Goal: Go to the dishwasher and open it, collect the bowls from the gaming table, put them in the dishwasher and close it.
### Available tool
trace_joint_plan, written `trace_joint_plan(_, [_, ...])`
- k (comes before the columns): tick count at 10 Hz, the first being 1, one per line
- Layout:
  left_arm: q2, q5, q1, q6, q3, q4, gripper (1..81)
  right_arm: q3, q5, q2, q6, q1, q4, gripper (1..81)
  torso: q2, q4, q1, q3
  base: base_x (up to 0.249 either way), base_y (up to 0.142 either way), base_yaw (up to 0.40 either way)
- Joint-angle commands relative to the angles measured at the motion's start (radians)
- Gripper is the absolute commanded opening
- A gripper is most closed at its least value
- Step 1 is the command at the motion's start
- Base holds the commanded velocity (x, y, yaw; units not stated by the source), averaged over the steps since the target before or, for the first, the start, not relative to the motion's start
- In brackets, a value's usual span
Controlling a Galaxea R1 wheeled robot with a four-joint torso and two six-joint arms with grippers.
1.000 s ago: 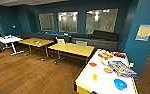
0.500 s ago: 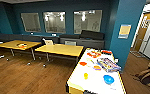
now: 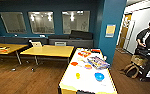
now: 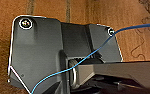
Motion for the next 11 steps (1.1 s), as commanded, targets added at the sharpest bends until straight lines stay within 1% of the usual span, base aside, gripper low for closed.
trace_joint_plan(1, [-0.003, 0.044, -0.035, -0.001, 0.01, 0.008, 81.1, 0.01, -0.027, -0.006, -0.003, 0.042, -0.016, 81.1, 0.0, 0.0, 0.001, 0.0, 0.0, -0.154, 0.0])
trace_joint_plan(2, [-0.003, 0.044, -0.035, -0.001, 0.01, 0.005, 81.1, 0.01, -0.027, -0.005, -0.003, 0.042, -0.016, 81.1, 0.0, 0.0, 0.001, 0.0, 0.0, -0.092, 0.0])
trace_joint_plan(8, [-0.004, 0.041, -0.035, -0.001, 0.01, 0.0, 81.1, 0.007, -0.027, -0.004, -0.003, 0.039, -0.016, 81.1, 0.0, 0.0, 0.001, 0.0, 0.0, 0.0, 0.0])
trace_joint_plan(11, [-0.003, 0.041, -0.035, 0.0, 0.01, 0.003, 81.1, 0.007, -0.027, -0.004, -0.003, 0.039, -0.015, 81.1, -0.002, 0.0, 0.001, 0.001, 0.13, 0.0, 0.0])
